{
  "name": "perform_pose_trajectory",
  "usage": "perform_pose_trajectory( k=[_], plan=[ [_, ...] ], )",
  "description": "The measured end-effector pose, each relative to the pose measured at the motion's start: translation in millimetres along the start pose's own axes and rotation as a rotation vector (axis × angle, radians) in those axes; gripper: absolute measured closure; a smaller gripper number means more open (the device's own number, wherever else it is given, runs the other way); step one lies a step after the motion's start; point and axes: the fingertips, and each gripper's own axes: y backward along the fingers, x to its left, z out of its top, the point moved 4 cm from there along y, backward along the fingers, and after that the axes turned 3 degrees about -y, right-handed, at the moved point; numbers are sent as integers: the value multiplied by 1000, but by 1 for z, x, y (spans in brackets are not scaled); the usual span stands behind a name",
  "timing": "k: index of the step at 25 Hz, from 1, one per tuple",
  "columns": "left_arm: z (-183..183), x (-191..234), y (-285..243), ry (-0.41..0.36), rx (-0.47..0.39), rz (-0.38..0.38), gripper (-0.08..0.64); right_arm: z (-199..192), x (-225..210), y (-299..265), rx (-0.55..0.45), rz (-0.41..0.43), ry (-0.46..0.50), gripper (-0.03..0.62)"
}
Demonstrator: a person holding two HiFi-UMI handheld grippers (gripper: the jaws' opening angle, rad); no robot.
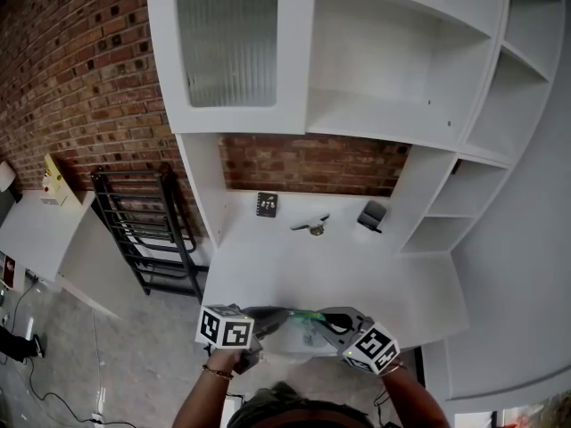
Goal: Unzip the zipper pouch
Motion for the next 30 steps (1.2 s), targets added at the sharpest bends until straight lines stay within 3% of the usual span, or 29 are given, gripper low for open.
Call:
perform_pose_trajectory(
  k=[22, 30],
  plan=[
    [-5, 11, 20, -19, 2, 55, 555, 2, 5, 3, -24, 7, -52, 568],
    [-7, 21, 25, -44, 33, 112, 555, 1, -4, 11, -39, -10, -85, 568]
  ],
)
